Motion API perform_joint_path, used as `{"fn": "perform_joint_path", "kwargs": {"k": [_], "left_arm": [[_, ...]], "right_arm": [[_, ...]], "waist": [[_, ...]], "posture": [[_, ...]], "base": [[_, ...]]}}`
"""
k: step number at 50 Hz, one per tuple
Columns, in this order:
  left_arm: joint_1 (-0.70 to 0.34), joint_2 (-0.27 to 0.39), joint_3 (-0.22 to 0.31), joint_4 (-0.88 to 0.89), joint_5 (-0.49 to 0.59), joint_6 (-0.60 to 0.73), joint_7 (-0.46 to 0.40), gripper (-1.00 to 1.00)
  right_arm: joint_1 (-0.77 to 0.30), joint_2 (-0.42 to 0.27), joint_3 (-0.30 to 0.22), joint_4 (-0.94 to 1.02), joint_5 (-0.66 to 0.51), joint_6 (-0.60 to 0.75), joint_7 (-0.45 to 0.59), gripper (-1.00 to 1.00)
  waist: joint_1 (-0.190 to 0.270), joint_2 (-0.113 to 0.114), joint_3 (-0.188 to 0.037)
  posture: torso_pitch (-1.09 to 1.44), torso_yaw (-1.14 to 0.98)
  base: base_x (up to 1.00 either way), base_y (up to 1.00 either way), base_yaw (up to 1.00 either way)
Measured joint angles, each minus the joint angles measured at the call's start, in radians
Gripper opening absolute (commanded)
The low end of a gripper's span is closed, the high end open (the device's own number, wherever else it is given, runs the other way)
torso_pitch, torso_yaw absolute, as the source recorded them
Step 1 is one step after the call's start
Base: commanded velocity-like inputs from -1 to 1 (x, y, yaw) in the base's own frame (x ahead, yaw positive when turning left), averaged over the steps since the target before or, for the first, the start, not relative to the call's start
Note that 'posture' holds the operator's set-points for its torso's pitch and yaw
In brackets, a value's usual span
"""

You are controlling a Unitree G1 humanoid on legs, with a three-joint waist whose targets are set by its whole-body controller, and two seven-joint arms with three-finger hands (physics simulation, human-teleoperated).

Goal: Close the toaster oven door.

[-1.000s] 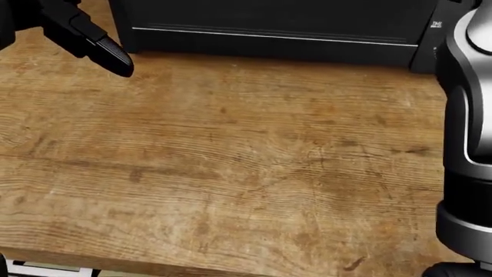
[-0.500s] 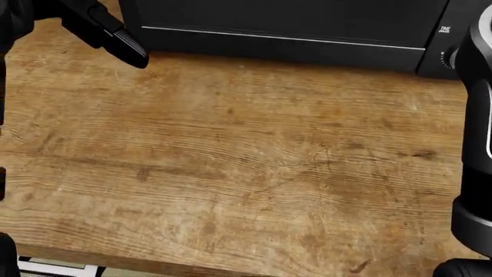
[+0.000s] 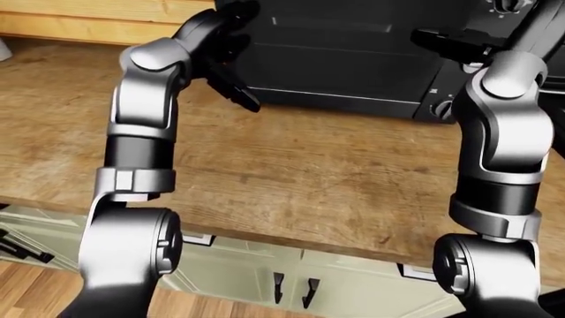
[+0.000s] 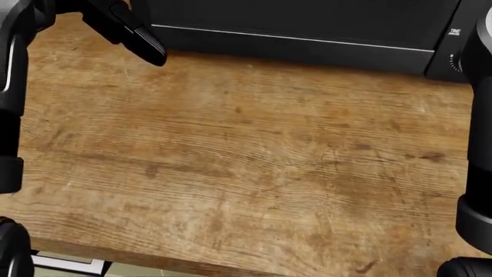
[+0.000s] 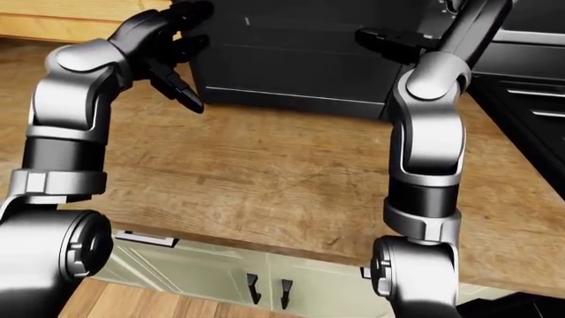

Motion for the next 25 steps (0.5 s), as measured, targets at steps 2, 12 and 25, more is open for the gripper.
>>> {"fn": "perform_joint_path", "kwargs": {"k": [2, 12, 25], "left_arm": [[-0.005, -0.001, -0.001, 0.013, 0.001, -0.008, -0.001, 1.00], [-0.034, -0.005, -0.002, 0.097, 0.007, -0.069, -0.005, 1.00], [-0.068, -0.012, -0.008, 0.198, 0.027, -0.144, 0.007, 1.00]], "right_arm": [[0.001, 0.000, 0.000, -0.001, 0.001, 0.000, 0.000, 1.00], [0.003, 0.000, -0.001, 0.005, 0.004, -0.001, -0.002, 1.00], [0.001, -0.005, -0.002, 0.001, 0.006, -0.001, -0.003, 1.00]], "waist": [[0.001, 0.000, -0.001], [0.004, -0.001, -0.003], [0.004, -0.003, -0.005]], "posture": [[0.00, 0.00], [0.00, 0.00], [0.00, 0.00]], "base": [[0.00, 0.00, 0.00], [0.00, 0.00, 0.00], [0.00, 0.00, 0.00]]}}
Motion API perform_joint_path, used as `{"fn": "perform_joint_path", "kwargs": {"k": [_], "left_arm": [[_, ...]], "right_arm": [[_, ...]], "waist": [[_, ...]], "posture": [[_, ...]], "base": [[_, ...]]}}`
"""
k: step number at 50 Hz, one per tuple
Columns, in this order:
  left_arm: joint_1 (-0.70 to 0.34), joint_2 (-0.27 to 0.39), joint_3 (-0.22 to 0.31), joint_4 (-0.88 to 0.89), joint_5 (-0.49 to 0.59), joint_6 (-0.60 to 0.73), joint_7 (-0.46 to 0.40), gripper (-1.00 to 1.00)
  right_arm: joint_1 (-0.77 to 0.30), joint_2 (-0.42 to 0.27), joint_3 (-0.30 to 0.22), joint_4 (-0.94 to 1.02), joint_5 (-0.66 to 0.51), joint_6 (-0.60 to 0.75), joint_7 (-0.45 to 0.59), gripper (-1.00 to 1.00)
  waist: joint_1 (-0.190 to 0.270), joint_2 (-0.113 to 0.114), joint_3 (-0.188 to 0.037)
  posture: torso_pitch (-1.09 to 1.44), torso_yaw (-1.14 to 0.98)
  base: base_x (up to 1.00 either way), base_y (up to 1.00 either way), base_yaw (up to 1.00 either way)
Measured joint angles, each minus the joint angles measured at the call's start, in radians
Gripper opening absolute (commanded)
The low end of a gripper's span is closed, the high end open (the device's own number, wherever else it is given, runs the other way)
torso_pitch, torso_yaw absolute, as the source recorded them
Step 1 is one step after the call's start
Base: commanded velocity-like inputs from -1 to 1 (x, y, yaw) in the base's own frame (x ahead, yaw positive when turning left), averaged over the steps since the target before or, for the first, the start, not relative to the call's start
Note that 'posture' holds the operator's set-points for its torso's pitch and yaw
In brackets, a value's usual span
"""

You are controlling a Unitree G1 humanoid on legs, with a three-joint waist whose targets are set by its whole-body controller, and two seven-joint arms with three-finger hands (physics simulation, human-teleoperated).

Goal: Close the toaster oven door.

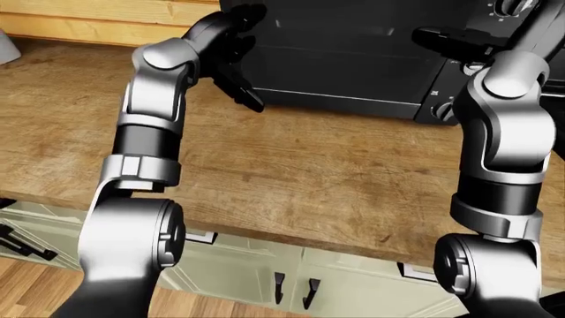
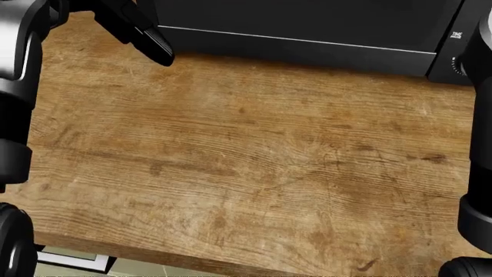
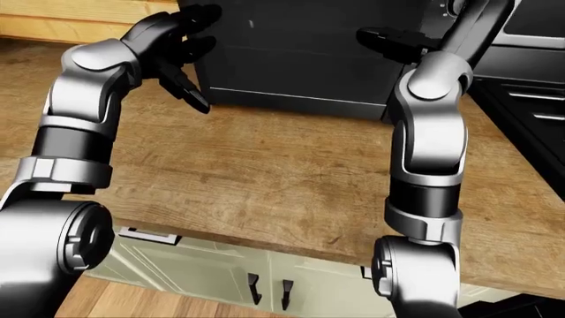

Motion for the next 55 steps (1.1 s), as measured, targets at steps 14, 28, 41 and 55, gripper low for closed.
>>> {"fn": "perform_joint_path", "kwargs": {"k": [14, 28, 41, 55], "left_arm": [[-0.028, -0.007, -0.004, 0.059, 0.015, -0.037, 0.003, 1.00], [-0.079, -0.026, -0.006, 0.158, 0.024, -0.075, 0.020, 1.00], [-0.108, -0.055, -0.017, 0.209, 0.034, -0.096, 0.037, 1.00], [-0.173, -0.078, -0.006, 0.347, 0.035, -0.134, 0.128, 1.00]], "right_arm": [[0.000, -0.005, -0.004, 0.006, 0.002, 0.001, -0.001, 1.00], [0.000, -0.010, -0.006, 0.007, 0.006, 0.001, -0.004, 1.00], [0.005, -0.018, -0.014, -0.004, 0.013, 0.007, -0.004, 1.00], [0.001, -0.018, -0.009, -0.002, 0.020, 0.010, -0.006, 1.00]], "waist": [[0.001, -0.002, 0.001], [0.005, -0.006, 0.001], [0.007, -0.011, 0.002], [0.003, -0.011, 0.003]], "posture": [[0.00, 0.00], [0.00, 0.00], [0.00, 0.00], [0.00, 0.00]], "base": [[0.00, 0.00, 0.00], [0.00, 0.00, 0.00], [0.00, 0.00, 0.00], [0.00, 0.00, 0.00]]}}
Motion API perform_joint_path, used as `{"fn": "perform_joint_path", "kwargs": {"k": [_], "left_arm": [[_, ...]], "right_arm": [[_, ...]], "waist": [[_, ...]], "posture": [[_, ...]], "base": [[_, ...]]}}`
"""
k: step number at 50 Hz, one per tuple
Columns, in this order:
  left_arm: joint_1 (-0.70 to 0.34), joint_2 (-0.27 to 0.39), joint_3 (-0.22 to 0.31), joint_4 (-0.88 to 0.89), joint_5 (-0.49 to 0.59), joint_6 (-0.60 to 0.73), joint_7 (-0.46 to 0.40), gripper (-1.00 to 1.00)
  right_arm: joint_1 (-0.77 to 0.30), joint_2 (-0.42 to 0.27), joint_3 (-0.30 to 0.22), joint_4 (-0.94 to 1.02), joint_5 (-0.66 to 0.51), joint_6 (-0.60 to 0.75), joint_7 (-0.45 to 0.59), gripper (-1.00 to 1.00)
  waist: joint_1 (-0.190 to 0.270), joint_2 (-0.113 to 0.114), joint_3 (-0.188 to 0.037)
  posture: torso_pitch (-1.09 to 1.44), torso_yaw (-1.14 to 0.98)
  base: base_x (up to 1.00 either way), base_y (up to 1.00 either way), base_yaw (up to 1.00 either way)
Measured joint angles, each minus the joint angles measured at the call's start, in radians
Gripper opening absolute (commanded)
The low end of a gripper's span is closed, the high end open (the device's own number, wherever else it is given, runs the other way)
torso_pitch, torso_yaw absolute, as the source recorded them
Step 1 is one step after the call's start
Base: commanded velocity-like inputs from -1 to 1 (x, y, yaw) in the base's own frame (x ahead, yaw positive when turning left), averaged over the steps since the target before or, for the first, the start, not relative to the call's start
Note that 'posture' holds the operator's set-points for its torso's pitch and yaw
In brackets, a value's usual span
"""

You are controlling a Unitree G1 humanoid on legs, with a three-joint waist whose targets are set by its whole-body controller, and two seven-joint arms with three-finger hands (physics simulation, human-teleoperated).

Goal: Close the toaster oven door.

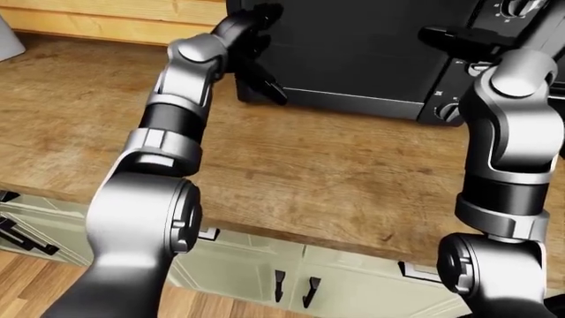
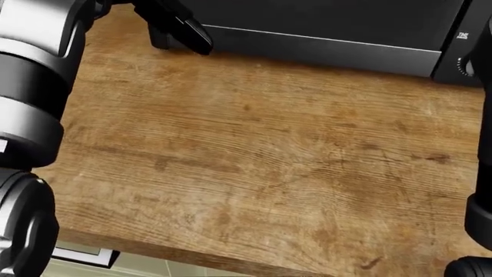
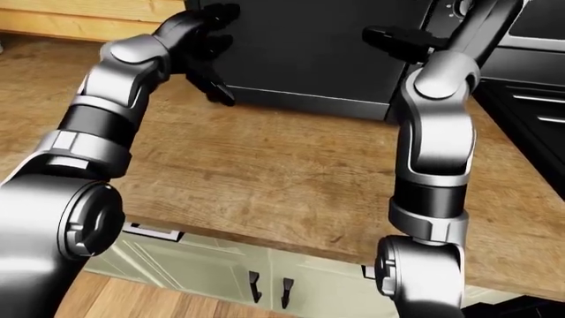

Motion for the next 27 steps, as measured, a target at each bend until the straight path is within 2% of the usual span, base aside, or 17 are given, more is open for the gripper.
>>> {"fn": "perform_joint_path", "kwargs": {"k": [16, 27], "left_arm": [[-0.040, -0.010, 0.008, 0.106, -0.011, -0.012, 0.146, 1.00], [-0.042, -0.010, 0.009, 0.109, -0.012, -0.005, 0.168, 1.00]], "right_arm": [[-0.004, -0.009, -0.007, -0.003, 0.004, 0.001, -0.003, 1.00], [0.006, -0.010, -0.008, -0.007, 0.005, 0.001, -0.006, 1.00]], "waist": [[-0.011, 0.003, 0.004], [-0.016, 0.004, 0.004]], "posture": [[0.00, 0.00], [0.00, 0.00]], "base": [[0.00, 0.00, 0.00], [0.00, 0.00, 0.00]]}}
